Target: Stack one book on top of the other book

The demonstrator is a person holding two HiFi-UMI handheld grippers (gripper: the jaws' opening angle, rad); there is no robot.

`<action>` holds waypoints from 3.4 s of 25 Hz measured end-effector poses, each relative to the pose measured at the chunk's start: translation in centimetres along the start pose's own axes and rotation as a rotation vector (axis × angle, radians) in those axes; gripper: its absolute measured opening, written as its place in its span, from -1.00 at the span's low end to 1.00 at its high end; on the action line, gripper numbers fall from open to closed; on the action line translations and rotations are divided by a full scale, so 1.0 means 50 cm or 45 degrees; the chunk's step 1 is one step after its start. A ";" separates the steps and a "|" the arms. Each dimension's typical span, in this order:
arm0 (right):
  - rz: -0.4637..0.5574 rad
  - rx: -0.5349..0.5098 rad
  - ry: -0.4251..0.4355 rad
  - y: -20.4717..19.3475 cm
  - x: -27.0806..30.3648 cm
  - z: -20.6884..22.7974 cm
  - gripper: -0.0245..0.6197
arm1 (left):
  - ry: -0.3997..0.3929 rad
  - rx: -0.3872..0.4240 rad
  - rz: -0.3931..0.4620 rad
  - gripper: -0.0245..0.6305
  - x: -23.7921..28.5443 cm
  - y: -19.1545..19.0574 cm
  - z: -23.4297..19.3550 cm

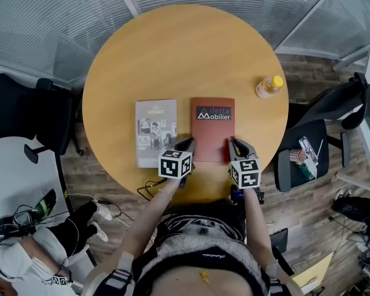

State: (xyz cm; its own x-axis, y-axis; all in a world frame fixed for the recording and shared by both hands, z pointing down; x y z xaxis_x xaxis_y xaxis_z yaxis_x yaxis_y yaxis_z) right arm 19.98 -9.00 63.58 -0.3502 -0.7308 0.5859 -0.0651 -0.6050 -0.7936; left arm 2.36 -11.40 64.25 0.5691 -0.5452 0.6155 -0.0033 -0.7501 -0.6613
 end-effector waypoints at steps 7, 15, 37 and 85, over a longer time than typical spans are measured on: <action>-0.003 0.126 0.018 -0.005 0.003 0.017 -0.57 | 0.016 -0.033 0.003 -0.59 0.008 0.012 -0.010; -0.080 0.202 0.064 -0.033 0.025 0.022 -0.45 | 0.014 -0.076 -0.048 -0.43 0.025 -0.003 -0.009; -0.108 0.376 0.146 -0.049 0.046 0.035 -0.44 | 0.071 -0.171 -0.243 -0.44 0.054 -0.022 -0.010; -0.089 0.249 0.000 0.072 -0.087 -0.014 -0.45 | 0.040 -0.183 -0.040 -0.55 -0.084 0.046 0.082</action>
State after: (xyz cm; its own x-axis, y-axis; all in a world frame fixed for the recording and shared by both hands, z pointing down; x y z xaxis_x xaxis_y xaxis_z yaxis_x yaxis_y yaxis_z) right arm 20.60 -7.75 58.07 -0.3510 -0.6851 0.6383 0.0932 -0.7038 -0.7042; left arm 3.34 -9.31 58.38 0.5450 -0.5302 0.6495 -0.1045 -0.8116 -0.5748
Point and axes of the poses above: the fingertips, and each gripper's own axes: x forward along the fingers, z to its right, y out of its top, the point moved 4 cm from there along -x, backward along the fingers, and after that the axes turned 10 degrees about z, right-handed, at the moved point
